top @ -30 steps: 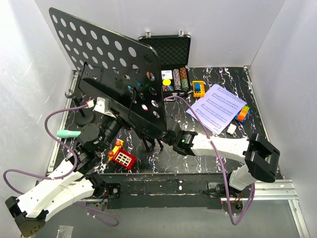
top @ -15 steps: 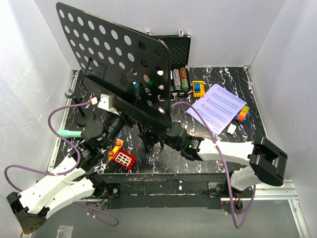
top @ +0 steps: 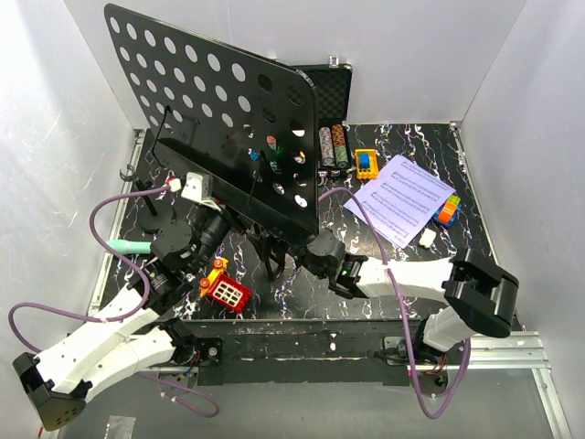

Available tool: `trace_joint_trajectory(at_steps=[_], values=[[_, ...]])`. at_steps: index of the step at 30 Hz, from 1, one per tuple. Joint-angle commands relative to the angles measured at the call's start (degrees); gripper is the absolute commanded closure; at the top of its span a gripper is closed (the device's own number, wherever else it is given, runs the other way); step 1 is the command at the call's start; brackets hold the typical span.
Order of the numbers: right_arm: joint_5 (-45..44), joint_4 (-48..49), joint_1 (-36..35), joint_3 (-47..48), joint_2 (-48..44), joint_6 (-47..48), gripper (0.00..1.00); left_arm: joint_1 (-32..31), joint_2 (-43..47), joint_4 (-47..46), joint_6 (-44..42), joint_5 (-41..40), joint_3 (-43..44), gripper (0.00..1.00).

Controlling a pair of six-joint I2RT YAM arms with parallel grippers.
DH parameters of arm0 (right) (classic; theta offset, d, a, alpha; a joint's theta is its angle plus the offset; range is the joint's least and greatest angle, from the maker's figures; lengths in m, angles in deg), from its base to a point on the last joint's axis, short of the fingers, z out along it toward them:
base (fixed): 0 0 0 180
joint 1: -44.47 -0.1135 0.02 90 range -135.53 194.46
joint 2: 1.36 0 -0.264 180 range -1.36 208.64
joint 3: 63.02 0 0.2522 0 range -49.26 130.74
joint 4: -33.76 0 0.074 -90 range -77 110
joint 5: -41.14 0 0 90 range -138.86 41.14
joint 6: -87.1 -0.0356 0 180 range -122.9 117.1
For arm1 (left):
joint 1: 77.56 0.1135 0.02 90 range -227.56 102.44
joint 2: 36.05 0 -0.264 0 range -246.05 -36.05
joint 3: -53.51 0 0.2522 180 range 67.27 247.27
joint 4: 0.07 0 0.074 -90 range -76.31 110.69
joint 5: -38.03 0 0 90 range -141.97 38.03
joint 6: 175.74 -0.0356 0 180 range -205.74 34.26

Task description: Pack up the instrument practice props

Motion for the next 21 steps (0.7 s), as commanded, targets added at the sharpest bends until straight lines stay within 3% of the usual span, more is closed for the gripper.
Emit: trace_joint_trajectory(at_steps=[1, 7, 9, 10, 12, 16, 21], values=[[-8.7, 11.3, -1.7, 3.4, 3.3, 3.9, 0.2, -0.1, -4.0, 15.1, 2.4, 0.2, -3.0, 1.0], [-11.6, 14.4, -2.7, 4.0, 6.2, 8.1, 0.35, -0.1, -4.4, 14.8, 2.4, 0.7, -3.0, 1.0], [-11.9, 14.4, -2.7, 4.3, 6.5, 9.7, 0.46, -0.1, -4.4, 14.8, 2.5, 0.8, -3.1, 1.0], [-12.1, 14.3, -2.7, 4.4, 6.6, 10.1, 0.6, -0.1, -4.3, 14.8, 2.6, 0.8, -3.1, 1.0], [-13.1, 14.3, -2.8, 4.5, 6.7, 13.0, 0.97, -0.1, -4.1, 14.8, 2.8, 0.8, -3.2, 1.0], [-14.1, 15.8, -3.0, 3.3, 5.9, 15.2, 0.99, -0.1, -3.6, 14.7, 2.6, 0.7, -2.8, 1.0], [-9.2, 13.7, -3.0, 1.9, 1.9, 15.1, 0.99, -0.1, -3.8, 14.6, 1.0, 0.7, -0.6, 1.0]])
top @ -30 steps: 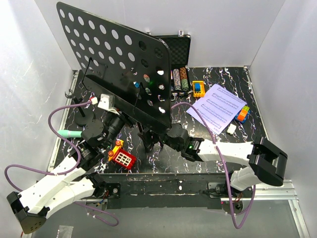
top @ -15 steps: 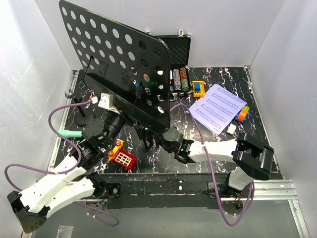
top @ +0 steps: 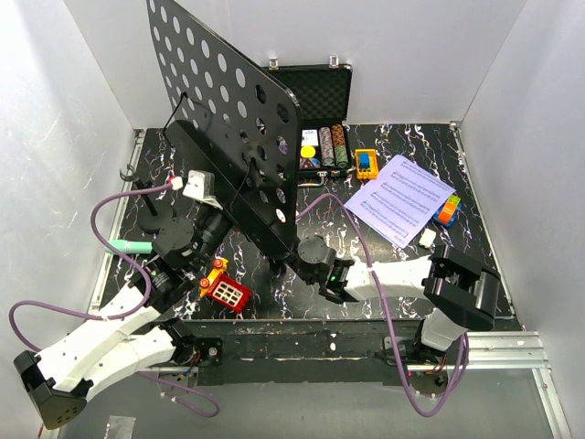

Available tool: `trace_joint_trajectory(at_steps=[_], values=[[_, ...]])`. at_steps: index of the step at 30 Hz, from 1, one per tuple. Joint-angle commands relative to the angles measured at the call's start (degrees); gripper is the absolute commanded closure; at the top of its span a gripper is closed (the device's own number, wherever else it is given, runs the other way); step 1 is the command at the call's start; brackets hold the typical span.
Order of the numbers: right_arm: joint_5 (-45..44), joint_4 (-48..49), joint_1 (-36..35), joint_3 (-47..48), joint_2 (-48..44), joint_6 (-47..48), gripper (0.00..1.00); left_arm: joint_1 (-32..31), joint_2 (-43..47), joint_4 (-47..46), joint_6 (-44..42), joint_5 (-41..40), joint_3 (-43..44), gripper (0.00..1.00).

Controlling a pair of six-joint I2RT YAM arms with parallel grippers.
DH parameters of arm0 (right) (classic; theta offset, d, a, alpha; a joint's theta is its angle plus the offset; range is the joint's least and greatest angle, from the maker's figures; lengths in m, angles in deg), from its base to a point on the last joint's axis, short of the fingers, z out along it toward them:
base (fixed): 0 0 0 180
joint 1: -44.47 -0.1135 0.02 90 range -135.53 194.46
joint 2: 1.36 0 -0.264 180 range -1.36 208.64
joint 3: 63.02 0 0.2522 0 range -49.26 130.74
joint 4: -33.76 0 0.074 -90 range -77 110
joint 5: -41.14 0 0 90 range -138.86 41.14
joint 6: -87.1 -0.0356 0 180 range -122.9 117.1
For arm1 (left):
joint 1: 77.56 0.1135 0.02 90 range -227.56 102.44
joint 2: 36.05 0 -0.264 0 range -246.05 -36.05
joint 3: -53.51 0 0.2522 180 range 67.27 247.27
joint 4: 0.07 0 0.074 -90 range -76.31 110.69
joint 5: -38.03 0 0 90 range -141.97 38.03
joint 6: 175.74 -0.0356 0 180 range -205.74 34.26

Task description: Pack up the instrument practice props

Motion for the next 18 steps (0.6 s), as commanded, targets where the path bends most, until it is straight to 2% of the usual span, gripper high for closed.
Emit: trace_joint_trajectory(at_steps=[1, 13, 18], values=[[3.1, 3.0, 0.1, -0.1, -6.1, 2.5, 0.99, -0.3, -2.7, 14.9, 1.3, 0.9, -0.3, 1.0], [15.8, -9.7, 0.2, 0.3, -17.7, -6.1, 0.99, -0.2, -5.0, 11.9, -0.2, 2.4, 7.9, 1.0], [22.9, -19.1, 1.9, 3.3, -21.1, -13.8, 0.99, -0.3, -7.1, 11.0, -1.2, 3.0, 11.4, 1.0]])
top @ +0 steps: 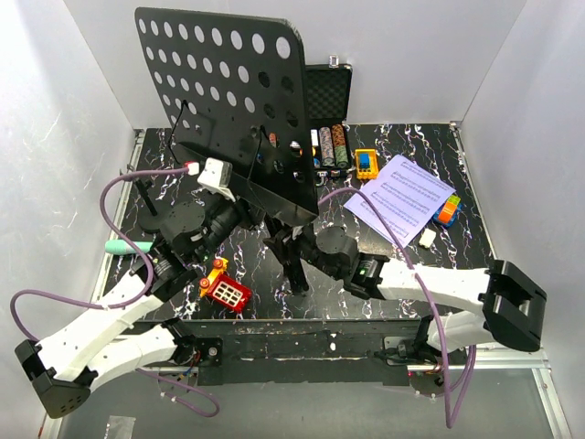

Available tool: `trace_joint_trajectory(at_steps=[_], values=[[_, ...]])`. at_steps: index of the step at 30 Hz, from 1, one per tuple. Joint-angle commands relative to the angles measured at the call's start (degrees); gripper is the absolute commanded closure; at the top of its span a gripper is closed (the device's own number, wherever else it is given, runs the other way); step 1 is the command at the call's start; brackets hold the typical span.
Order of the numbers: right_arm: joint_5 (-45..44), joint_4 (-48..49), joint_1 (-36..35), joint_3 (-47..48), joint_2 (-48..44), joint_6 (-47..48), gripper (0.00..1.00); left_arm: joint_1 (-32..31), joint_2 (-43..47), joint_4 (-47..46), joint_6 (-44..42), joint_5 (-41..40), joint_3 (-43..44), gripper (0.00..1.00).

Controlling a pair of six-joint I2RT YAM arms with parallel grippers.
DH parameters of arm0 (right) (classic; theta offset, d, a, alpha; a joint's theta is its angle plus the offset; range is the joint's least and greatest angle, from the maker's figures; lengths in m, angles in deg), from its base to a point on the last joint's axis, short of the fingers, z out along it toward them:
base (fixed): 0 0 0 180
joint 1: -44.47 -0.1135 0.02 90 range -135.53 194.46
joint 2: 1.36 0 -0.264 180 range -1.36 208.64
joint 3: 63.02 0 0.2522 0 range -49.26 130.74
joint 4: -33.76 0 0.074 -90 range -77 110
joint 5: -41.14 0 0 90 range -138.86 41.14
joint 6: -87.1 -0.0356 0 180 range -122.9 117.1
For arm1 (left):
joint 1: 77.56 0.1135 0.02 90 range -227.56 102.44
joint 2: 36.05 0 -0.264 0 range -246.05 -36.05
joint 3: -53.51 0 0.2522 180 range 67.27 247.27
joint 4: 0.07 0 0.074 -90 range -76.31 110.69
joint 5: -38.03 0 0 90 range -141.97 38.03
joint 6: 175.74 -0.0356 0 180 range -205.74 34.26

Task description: Pack up the instrument practice props

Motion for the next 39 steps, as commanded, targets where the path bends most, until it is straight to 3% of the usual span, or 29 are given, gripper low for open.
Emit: trace_joint_trajectory(at_steps=[1, 13, 17, 29, 39], values=[[12.5, 0.8, 0.0, 6.1, -7.2, -8.4, 0.99, 0.2, -3.1, 2.8, -1.1, 0.0, 4.3, 1.0], [25.4, -12.9, 4.7, 13.2, -11.4, -24.0, 0.99, 0.1, -8.7, 1.8, -1.6, 0.5, 9.2, 1.0], [34.2, -7.8, 10.3, 8.0, -13.1, -36.3, 0.99, 0.2, -9.9, 2.0, -0.9, 0.9, 7.8, 1.0], [36.6, 0.1, 15.7, -5.2, -14.0, -47.1, 0.99, -0.3, -15.9, -3.1, 3.1, 0.5, -1.8, 1.0], [35.8, 1.7, 16.2, -10.6, -10.1, -45.9, 0.99, -1.1, -24.6, -10.4, 4.2, -1.4, -7.2, 1.0]])
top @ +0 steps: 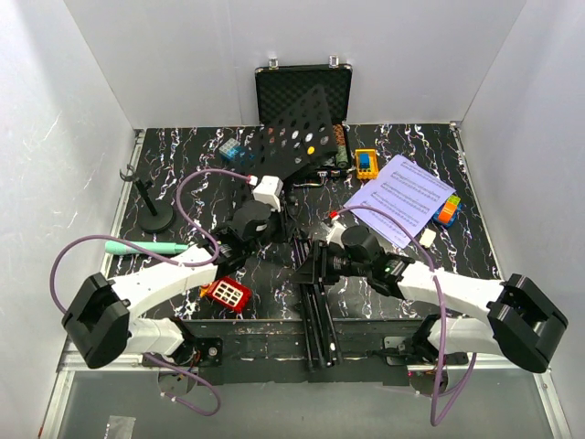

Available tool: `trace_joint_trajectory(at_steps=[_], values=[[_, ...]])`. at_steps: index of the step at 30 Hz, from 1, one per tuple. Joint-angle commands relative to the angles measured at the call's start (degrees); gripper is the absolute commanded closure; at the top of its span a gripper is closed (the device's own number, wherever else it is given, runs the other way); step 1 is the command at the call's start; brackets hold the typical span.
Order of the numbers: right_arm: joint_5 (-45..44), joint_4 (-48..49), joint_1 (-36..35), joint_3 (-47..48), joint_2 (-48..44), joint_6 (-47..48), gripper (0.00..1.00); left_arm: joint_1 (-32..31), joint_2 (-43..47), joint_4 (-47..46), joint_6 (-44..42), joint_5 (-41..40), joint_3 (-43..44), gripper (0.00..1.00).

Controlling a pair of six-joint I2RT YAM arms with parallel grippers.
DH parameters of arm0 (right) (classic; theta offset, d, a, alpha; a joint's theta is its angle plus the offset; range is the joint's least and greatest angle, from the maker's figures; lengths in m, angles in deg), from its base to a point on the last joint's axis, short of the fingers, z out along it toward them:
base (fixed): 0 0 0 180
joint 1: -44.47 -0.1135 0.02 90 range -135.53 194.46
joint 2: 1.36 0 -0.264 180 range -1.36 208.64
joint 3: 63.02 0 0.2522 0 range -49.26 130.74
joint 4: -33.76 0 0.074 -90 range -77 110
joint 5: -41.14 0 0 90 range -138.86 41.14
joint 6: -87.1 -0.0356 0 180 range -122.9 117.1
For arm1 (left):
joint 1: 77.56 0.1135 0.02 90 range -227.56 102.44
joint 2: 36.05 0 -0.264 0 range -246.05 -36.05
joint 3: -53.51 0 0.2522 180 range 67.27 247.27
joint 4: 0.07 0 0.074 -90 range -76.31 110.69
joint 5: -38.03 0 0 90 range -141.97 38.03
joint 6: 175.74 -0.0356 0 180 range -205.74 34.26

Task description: Pack up the instrument practice props

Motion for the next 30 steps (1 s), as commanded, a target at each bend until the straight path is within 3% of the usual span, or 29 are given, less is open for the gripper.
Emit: trace_joint_trajectory(at_steps=[1, 20, 30], values=[[-1.5, 19.0, 1.2, 2.3, -1.0, 2.6, 0.99, -0.4, -2.6, -4.6, -3.6, -2.6, -0.8, 1.0], [0.5, 27.2, 4.8, 3.0, 12.4, 4.0, 0.99, -0.5, -15.8, -11.1, -7.7, -5.5, 0.2, 1.0], [1.3, 15.9, 7.1, 6.9, 16.2, 9.1, 0.99, -0.3, -20.6, -14.7, -7.3, -6.4, -1.5, 1.0]])
